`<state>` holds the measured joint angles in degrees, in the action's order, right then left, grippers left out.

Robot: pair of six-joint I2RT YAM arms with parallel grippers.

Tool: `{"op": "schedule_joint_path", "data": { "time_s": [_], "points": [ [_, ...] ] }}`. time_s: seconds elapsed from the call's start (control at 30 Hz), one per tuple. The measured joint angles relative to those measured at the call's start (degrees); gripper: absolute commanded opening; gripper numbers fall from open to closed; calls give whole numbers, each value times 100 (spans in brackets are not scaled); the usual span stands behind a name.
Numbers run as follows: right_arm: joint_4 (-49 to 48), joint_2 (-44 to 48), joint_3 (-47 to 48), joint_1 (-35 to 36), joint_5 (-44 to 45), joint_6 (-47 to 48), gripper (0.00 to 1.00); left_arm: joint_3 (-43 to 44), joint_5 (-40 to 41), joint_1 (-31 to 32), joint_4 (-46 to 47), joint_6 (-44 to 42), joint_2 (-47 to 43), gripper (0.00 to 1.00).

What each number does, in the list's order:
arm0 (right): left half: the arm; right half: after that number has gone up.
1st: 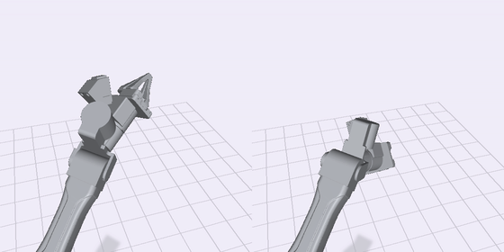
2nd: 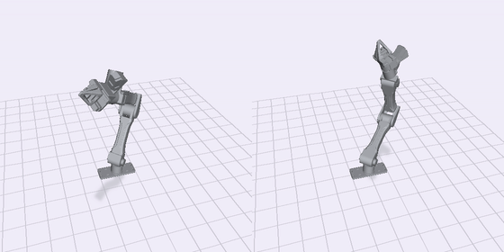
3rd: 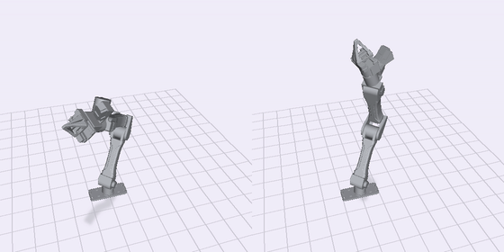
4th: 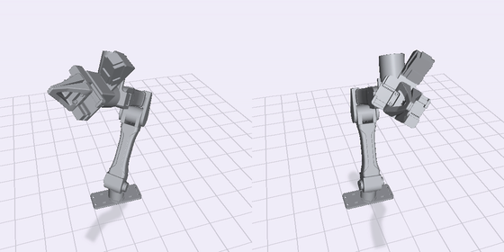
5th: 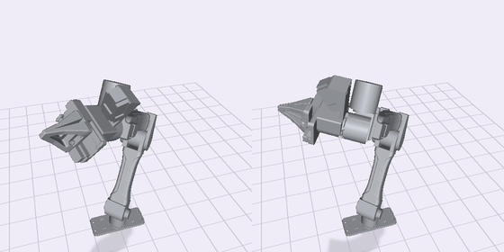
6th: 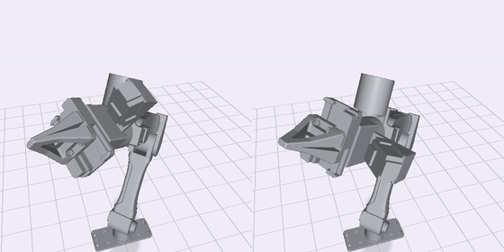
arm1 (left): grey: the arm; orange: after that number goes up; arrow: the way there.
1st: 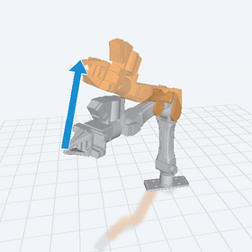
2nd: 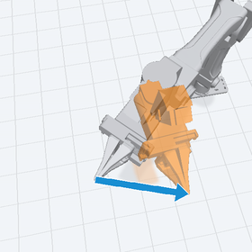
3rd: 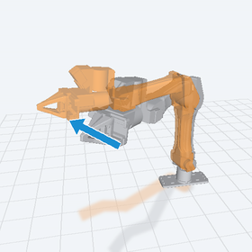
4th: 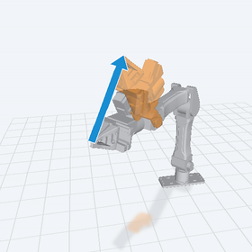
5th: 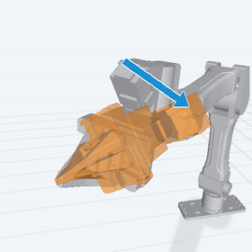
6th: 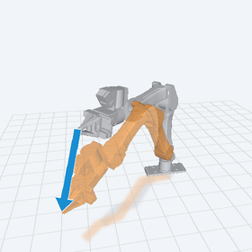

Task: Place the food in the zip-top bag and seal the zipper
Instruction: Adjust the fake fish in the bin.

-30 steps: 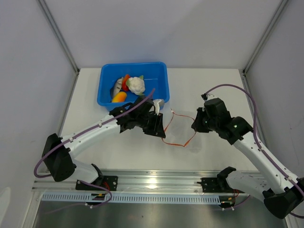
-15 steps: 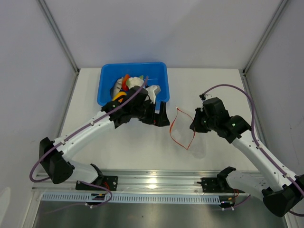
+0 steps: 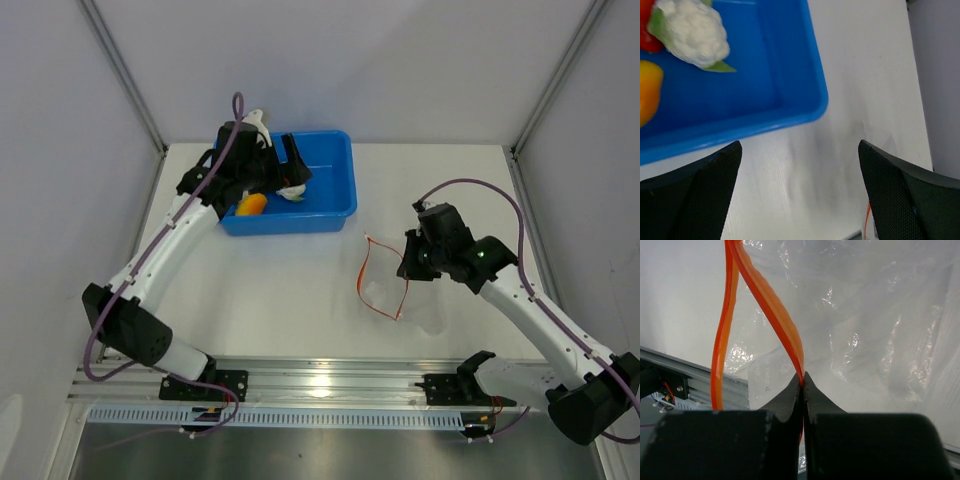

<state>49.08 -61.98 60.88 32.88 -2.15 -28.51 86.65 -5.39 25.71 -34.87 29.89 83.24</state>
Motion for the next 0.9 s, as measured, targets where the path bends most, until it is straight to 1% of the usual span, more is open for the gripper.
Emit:
{"op": "schedule_joint_path", "data": {
  "time_s": [0.13,0.3,0.43,0.67,0.73,0.77,0.8,0.83,0.9],
  "points": [
    [46,-181,66,0,-114,0,0,632,411,-356,-20,-96,651,98],
    [155,-468,284,-26,-229,13,0,1196,977,-605,-59,-551,1547,98],
    [229,-570,378,-92,-278,103,0,1550,1239,-811,-151,-918,2251,97],
    [391,-627,374,-636,-483,319,0,1921,1453,-1292,-195,-1401,3121,88],
    [393,-713,374,-785,-551,380,0,2076,1471,-1440,-245,-1497,3316,82],
    [393,-774,374,-822,-586,409,0,2138,1473,-1499,-240,-1523,3394,81],
    [391,-826,374,-833,-610,426,0,2214,1473,-1574,-249,-1574,3484,77],
    [393,-892,374,-841,-638,455,0,2280,1471,-1631,-256,-1617,3565,75],
    [389,-1003,372,-874,-691,492,0,2400,1469,-1720,-262,-1698,3707,73]
  ]
}}
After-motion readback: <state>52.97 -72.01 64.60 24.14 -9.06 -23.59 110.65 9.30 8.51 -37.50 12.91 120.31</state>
